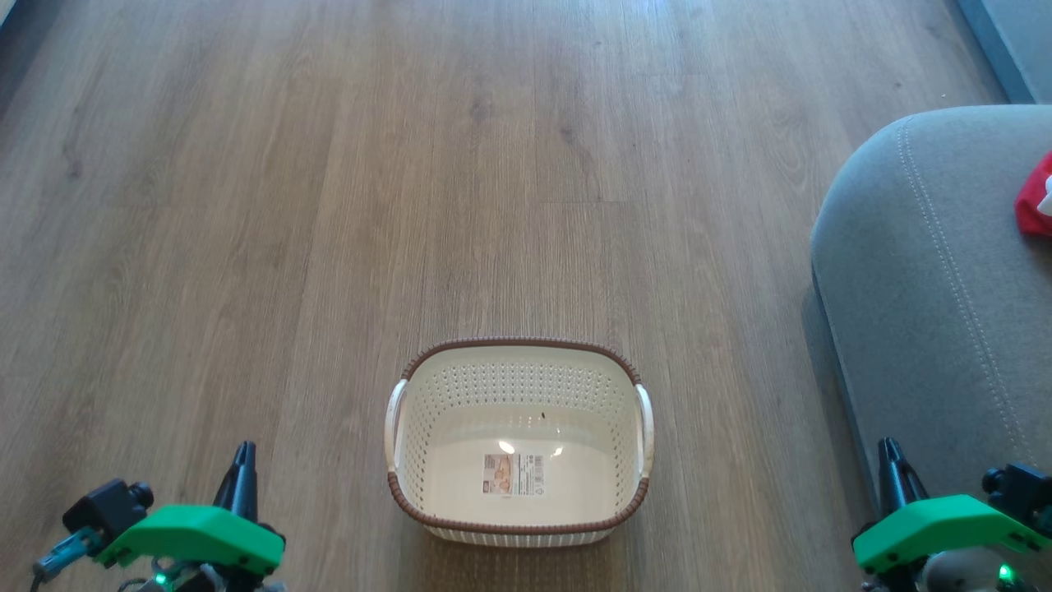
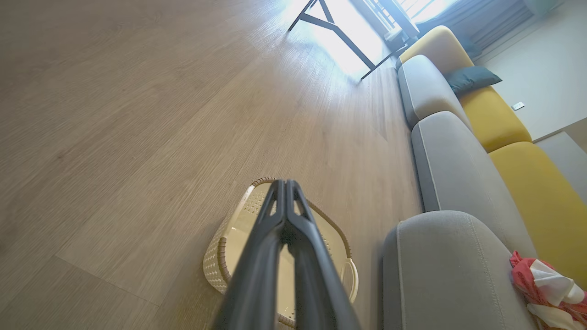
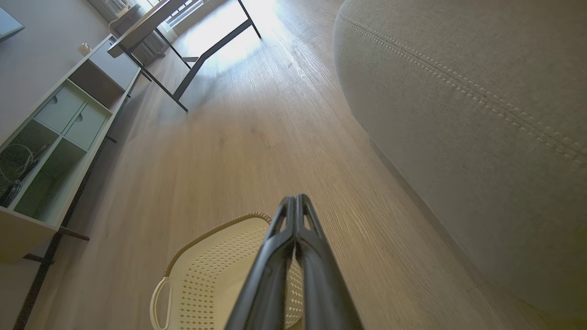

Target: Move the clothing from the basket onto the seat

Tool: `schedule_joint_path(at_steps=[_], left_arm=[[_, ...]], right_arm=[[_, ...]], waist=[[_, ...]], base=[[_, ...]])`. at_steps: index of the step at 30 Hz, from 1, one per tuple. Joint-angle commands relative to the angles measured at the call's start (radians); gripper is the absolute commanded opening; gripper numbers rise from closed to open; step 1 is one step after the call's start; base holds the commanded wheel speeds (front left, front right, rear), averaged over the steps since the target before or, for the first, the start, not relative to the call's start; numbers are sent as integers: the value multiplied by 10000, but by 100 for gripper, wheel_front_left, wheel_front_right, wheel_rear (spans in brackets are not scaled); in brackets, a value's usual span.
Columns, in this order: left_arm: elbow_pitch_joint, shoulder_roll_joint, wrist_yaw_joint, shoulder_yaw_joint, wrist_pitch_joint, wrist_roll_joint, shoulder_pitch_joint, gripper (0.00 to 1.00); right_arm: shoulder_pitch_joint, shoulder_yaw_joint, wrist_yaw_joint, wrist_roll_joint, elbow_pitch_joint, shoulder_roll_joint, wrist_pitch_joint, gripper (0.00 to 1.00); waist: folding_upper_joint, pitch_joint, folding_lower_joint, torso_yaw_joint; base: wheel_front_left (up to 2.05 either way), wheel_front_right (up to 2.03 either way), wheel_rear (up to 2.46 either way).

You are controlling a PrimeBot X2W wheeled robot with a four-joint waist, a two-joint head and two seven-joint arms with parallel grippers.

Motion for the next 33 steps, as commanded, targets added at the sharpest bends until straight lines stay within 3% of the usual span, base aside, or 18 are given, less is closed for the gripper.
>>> schedule_joint_path(at_steps=[1, 33], left_arm=[[-376, 32, -85, 297, 47, -261, -591, 0], [-746, -383, -407, 1046, 942, -3066, -856, 0]], right_arm=[[-458, -16, 28, 364, -321, -42, 56, 0], [-971, -223, 45, 4149, -336, 64, 950, 0]], waist=[[0, 0, 0, -6], [0, -8, 0, -115]], base=[[0, 0, 0], [0, 0, 0]])
